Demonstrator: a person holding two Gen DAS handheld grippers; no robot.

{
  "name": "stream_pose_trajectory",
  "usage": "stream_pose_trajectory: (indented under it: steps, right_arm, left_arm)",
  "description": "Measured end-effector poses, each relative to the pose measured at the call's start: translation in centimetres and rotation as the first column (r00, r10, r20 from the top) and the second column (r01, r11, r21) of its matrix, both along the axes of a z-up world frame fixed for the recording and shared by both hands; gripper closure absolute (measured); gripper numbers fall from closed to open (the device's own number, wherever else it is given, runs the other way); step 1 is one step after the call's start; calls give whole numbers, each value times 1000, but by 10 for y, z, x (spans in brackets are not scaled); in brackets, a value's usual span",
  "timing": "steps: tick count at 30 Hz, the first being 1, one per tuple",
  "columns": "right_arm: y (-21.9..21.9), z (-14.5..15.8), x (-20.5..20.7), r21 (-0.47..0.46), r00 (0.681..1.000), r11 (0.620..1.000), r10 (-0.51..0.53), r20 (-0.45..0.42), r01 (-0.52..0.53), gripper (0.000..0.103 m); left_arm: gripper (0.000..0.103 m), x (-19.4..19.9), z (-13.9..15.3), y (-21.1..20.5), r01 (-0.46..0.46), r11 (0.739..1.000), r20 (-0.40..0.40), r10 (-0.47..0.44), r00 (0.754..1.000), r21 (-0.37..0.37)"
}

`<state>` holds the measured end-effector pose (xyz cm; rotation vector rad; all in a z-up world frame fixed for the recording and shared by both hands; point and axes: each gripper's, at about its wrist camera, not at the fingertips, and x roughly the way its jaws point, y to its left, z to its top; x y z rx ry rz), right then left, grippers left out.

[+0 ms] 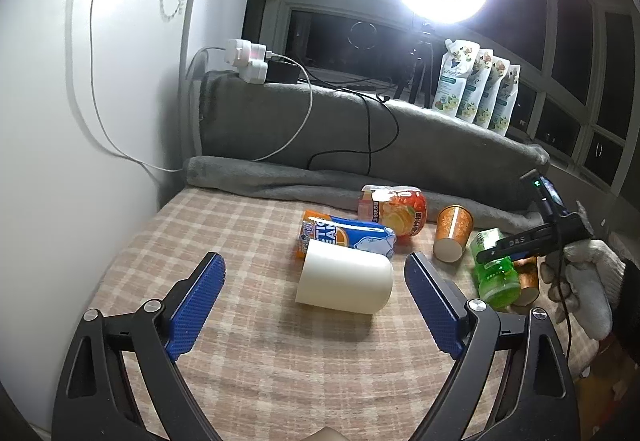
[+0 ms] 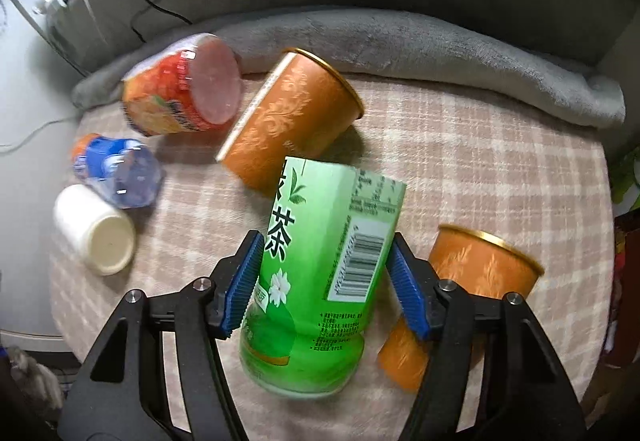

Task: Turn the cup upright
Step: 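Close the right gripper on the green bottle cup and lift it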

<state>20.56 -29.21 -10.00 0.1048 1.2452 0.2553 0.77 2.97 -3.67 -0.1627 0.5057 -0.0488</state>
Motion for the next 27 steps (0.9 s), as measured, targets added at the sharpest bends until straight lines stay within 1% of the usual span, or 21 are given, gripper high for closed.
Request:
stream_pose_trajectory:
  steps: [4,6,9,11,15,20,23,27]
  right_arm:
    - [8,11,-16,49,999,998,31,31,-32,39]
    - [14,11,-25,86,998,995,50,34,-53,39]
    - [31,18,-35,113,995,989,92,42,-97,40]
    - [37,20,-47,143,990,980,132,39,-137,40]
    - [57,22,-57,193,977,958,213,21,-213,40]
    - [84,12,-70,176,955,940,298,-4,-292,39]
    - [93,6,-73,162,948,936,318,-10,-312,39]
    - [101,3,-75,160,942,929,336,8,-333,38]
  left_arm:
    - [12,1,-1,-2,2,1000,-4,-2,1000,2]
    - [12,1,-2,-2,4,1000,-6,-4,1000,2]
    - [12,1,-2,-4,8,1000,-8,-8,1000,2]
    - [12,0,-1,-5,13,1000,-9,-13,1000,2]
    - [12,-1,-1,-6,28,1000,-18,-28,999,-2]
    - [12,3,-4,-8,62,997,-52,-64,997,-40]
    - [12,5,-7,-10,85,994,-72,-90,993,-65]
    - [14,9,-11,-11,111,988,-107,-123,987,-110]
